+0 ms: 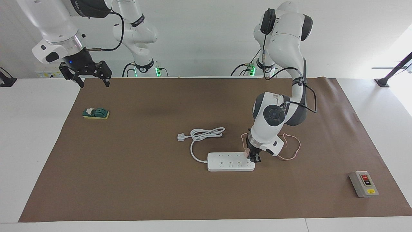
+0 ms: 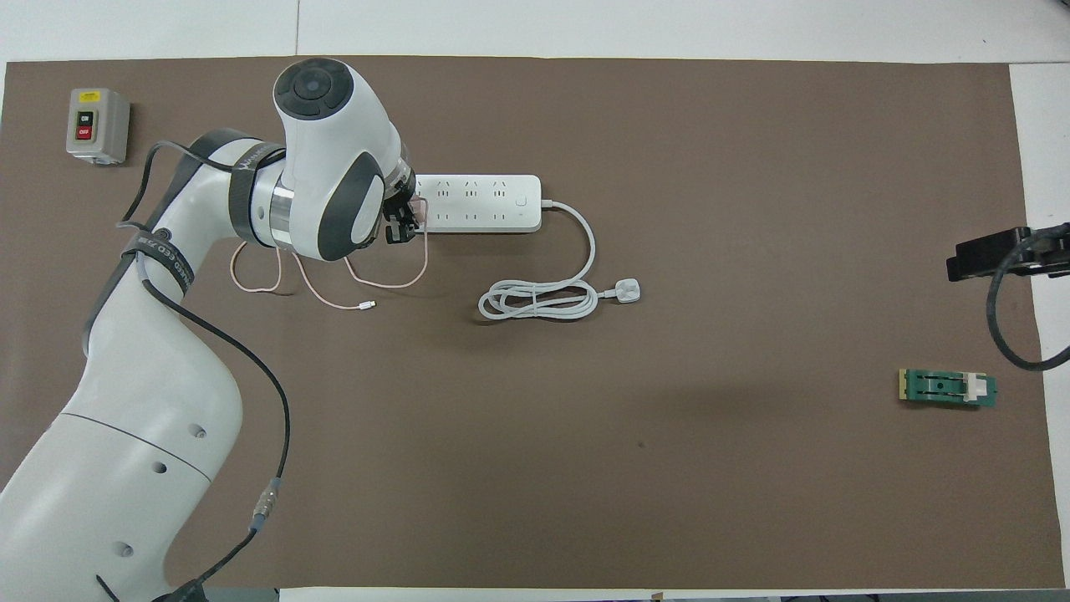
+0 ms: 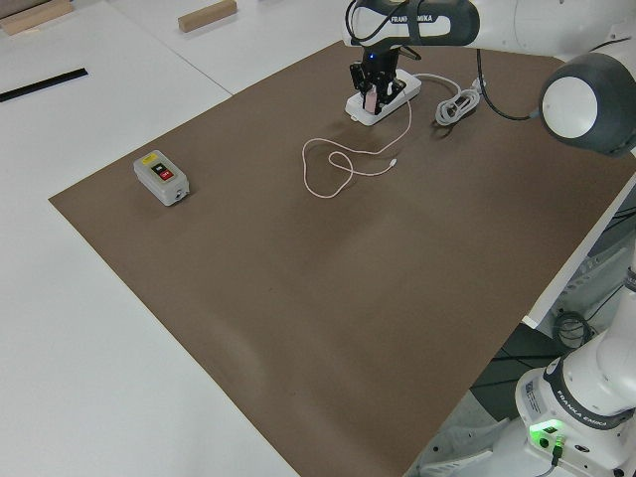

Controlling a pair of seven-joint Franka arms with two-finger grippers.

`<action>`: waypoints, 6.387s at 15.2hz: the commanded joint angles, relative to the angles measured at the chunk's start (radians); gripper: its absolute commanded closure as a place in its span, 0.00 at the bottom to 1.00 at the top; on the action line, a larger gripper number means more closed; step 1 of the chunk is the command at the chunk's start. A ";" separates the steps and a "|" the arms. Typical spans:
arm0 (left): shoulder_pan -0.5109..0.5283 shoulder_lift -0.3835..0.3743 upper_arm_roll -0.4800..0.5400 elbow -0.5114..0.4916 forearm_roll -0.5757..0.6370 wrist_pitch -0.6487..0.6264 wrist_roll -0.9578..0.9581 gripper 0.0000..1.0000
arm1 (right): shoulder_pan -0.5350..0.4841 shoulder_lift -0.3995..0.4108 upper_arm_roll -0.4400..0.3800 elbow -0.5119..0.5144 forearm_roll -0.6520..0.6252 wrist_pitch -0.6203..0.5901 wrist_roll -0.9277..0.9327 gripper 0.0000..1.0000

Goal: Plug charger into power strip

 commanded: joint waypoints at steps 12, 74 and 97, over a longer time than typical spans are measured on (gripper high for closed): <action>-0.021 0.017 -0.001 0.008 -0.006 0.035 -0.002 1.00 | -0.012 -0.022 0.007 -0.019 0.017 -0.010 0.011 0.00; 0.152 0.043 -0.121 0.003 0.082 0.069 0.053 0.44 | -0.014 -0.020 0.008 -0.021 0.017 -0.010 0.011 0.00; 0.241 -0.253 -0.121 0.012 0.089 -0.163 0.956 0.00 | -0.012 -0.020 0.007 -0.021 0.017 -0.010 0.011 0.00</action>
